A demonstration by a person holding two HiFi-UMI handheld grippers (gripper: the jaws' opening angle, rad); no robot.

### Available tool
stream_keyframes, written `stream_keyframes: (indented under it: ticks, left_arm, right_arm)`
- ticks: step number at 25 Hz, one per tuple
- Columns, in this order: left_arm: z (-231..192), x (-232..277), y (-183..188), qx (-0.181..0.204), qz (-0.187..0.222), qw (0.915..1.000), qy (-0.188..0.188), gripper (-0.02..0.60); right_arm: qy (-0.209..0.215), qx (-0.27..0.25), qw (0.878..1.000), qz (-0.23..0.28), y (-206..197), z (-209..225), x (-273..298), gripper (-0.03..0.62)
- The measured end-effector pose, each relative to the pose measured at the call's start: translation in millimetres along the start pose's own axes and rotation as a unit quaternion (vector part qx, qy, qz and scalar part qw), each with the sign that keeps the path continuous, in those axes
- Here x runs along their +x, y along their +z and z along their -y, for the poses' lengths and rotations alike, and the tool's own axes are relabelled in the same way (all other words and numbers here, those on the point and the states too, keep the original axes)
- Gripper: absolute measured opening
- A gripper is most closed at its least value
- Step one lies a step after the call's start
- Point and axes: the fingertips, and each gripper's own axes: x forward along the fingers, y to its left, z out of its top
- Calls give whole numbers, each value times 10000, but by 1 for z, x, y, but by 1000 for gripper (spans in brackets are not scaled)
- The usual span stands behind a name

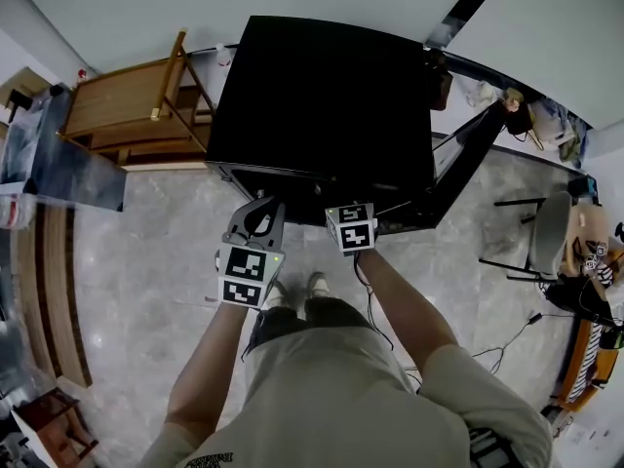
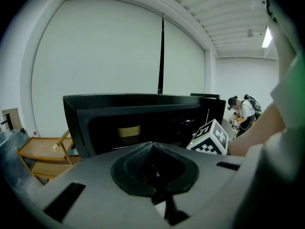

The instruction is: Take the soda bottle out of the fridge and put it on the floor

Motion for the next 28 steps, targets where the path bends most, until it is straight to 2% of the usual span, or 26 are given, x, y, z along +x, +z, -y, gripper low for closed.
stream_keyframes:
  ticks: [5,13,16,19,28]
  left_arm:
    - [0,12,-12,3,-102,9999,-26,6]
    - [-13,17,-26,4,-163,9998,76,6]
    - [-12,19,-30,30,-165,9998,71,6]
    - [-14,19,-31,51,-159,9998,107,6]
    - [-24,9,-33,56,-200,9995,219,6]
  right_arm:
    - [122,67,9999,102,-1,-3,13,173]
    - [91,222,9993,301,-4,1,30,171]
    - [48,147,9994,318,-10,2,34,127]
    - [4,-47,9993,359,-8,-1,34,126]
    - [-143,34,9992,363,-12,5,27,110]
